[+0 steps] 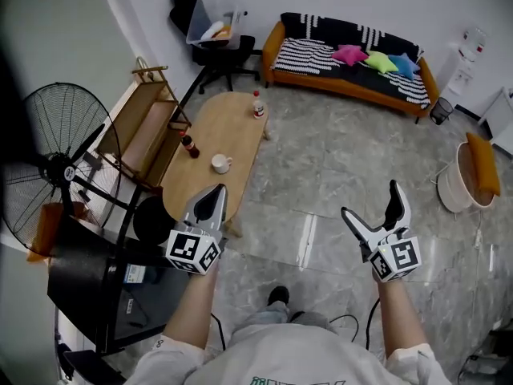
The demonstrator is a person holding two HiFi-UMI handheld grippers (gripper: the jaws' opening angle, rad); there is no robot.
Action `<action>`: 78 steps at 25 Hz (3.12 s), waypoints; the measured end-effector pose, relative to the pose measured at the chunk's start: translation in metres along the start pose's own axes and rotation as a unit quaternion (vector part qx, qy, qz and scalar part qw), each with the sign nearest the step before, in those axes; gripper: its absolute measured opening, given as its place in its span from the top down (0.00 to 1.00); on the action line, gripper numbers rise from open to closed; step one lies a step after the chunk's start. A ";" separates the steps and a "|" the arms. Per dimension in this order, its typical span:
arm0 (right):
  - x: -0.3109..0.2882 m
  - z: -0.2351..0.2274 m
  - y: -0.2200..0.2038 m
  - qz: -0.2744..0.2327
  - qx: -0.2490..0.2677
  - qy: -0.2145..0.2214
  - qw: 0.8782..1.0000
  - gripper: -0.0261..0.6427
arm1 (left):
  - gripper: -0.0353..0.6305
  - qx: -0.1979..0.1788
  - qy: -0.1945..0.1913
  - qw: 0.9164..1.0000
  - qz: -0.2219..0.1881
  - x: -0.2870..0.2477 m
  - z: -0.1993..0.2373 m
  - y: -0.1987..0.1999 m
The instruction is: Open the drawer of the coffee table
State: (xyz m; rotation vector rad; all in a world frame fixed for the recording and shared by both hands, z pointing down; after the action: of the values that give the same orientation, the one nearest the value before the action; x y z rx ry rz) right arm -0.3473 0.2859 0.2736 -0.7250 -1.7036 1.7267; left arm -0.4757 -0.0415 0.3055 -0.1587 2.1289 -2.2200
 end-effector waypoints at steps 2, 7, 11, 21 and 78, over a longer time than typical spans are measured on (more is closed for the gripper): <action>-0.012 -0.002 0.004 0.007 0.007 -0.001 1.000 0.08 | 0.95 0.003 -0.006 1.000 -0.002 -0.018 0.010 0.002; -0.034 -0.023 0.001 0.012 0.012 -0.011 1.000 0.08 | 0.95 -0.002 -0.019 1.000 -0.005 -0.056 0.022 0.005; -0.047 -0.059 0.001 0.011 0.010 -0.010 1.000 0.08 | 0.95 -0.010 -0.015 1.000 -0.005 -0.092 0.017 0.013; -0.121 -0.188 -0.009 0.012 0.001 0.025 1.000 0.08 | 0.95 -0.023 0.029 0.999 -0.006 -0.225 0.002 0.017; -0.736 -0.206 -0.115 0.113 0.009 0.492 0.863 0.08 | 0.95 0.001 0.447 0.895 0.002 -0.436 0.215 -0.018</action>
State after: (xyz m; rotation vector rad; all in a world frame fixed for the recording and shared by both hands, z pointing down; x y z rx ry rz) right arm 0.3036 -0.1218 0.3613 -1.5097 -0.8929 1.1272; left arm -0.0168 -0.2038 0.3183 1.0705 2.4367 -2.5817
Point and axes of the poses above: the fingertips, and each gripper's own axes: x backward along the fingers, z to its left, y out of its top, the point moved 3 cm from there along x, backward along the fingers, and after that the axes turned 6 degrees about -y, right-handed, at the moved point
